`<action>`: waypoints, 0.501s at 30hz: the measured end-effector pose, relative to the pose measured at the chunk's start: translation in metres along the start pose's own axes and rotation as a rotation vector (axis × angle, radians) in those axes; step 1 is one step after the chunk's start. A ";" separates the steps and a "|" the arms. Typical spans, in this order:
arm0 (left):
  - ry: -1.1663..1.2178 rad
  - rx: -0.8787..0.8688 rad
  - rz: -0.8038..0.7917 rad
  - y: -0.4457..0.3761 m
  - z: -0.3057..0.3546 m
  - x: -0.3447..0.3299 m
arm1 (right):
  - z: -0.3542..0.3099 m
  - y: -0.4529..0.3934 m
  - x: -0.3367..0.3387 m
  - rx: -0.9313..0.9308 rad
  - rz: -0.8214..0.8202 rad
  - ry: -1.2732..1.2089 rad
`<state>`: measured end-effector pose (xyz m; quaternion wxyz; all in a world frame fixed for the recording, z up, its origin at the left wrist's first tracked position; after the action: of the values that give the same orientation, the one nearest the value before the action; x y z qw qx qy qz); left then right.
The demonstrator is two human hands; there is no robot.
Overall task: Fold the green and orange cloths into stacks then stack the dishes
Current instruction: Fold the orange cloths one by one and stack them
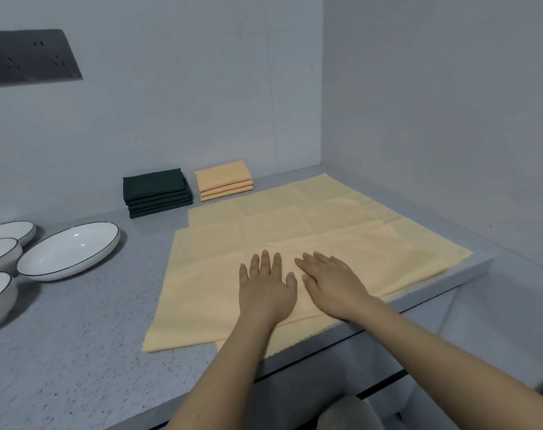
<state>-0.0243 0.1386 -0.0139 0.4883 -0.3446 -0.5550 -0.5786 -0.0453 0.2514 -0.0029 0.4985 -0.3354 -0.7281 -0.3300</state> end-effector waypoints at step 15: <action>-0.004 -0.014 0.008 -0.002 -0.003 -0.002 | 0.138 0.019 0.027 -0.382 -0.094 0.044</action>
<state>-0.0250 0.1361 -0.0169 0.4871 -0.3514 -0.5506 -0.5798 -0.1069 0.3794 -0.0137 0.4256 -0.3824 -0.6559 -0.4924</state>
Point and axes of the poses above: each hand's wrist, its own y-axis away from the middle knuckle, its own x-axis out of the back of the hand, z = x × y, the point moved 8 cm from there along -y, towards the middle knuckle, and after that the axes turned 15 degrees about -z, right-handed, at the moved point
